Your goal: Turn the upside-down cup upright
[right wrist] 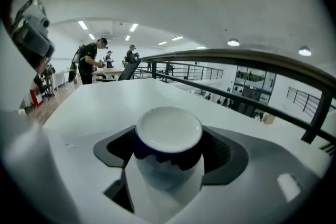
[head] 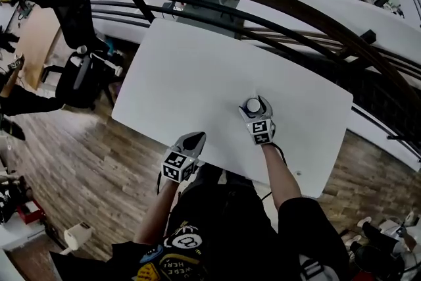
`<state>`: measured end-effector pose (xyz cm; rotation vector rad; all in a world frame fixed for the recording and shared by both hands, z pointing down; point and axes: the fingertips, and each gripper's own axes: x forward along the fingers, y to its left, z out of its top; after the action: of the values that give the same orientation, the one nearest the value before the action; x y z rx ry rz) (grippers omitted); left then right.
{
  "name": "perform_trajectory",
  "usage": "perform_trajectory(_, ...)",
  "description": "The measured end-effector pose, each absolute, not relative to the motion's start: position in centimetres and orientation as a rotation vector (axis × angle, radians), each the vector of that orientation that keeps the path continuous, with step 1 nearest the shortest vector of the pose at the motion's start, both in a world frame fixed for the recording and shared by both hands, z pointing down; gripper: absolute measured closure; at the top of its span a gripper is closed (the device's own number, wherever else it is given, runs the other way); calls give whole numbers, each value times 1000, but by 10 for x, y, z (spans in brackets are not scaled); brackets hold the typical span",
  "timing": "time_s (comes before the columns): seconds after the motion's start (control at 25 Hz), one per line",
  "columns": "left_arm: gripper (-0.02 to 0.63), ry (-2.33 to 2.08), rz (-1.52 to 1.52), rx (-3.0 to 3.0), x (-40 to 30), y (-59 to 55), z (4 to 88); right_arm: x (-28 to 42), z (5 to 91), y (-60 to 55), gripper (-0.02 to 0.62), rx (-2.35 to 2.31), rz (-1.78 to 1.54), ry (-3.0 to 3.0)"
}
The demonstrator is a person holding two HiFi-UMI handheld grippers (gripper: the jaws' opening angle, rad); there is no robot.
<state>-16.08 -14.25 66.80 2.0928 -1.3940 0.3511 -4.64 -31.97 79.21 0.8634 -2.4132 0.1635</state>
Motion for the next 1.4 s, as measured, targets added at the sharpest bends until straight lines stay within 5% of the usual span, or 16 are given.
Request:
perform_trajectory(0.28,603,-1273,307,2166,-145,-151,677,-10,762,-289,271,1119,401,-2425)
perform_trajectory(0.4,603,-1186,323,2175,-122,-136,685,27,742,-235,446,1251,591,-2400)
perform_trajectory(0.56,603,-1133,331,2216,-93,-116,670,55,706,-164,593,1374,777,-2399)
perform_trajectory(1.04,601,-1377,282,2295,1,-43,598,104,599,-52,596,1209,673,-2635)
perform_trajectory(1.4,601,-1383,420,2333,98,102,618,160,625,71,597,1093,790,-2656)
